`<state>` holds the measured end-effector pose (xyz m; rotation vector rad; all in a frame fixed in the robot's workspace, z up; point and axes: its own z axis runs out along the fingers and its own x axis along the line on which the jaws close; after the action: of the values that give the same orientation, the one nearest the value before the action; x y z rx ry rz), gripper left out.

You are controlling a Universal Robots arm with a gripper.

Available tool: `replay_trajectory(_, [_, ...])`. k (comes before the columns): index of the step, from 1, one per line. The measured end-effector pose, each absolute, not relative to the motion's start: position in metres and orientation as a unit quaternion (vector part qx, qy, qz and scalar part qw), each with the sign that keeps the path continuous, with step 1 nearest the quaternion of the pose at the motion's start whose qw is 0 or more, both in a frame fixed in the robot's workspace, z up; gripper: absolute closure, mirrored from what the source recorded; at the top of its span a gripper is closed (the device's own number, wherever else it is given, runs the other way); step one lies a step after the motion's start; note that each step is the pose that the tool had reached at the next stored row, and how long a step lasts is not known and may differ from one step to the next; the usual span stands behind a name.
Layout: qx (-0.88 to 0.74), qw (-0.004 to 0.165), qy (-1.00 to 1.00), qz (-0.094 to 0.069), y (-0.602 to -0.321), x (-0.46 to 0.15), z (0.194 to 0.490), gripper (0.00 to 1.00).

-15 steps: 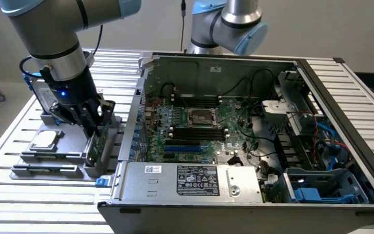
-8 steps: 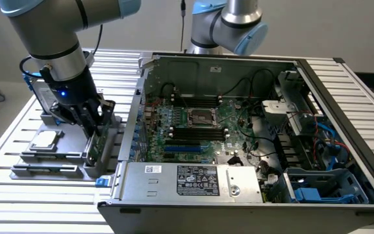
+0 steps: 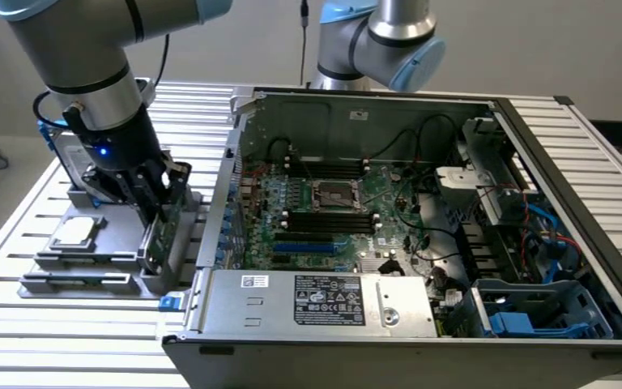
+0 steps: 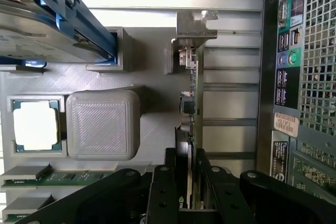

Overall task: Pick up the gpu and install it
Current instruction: 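Pick up the gpu and move the gpu toward the slot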

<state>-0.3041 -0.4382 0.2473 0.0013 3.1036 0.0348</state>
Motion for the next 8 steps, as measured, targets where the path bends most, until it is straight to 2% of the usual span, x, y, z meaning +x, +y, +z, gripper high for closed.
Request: replay_trajectory(8, [0.001,0.019,1.0,0.021,-0.4382,-0.3041,0.2583,0.74])
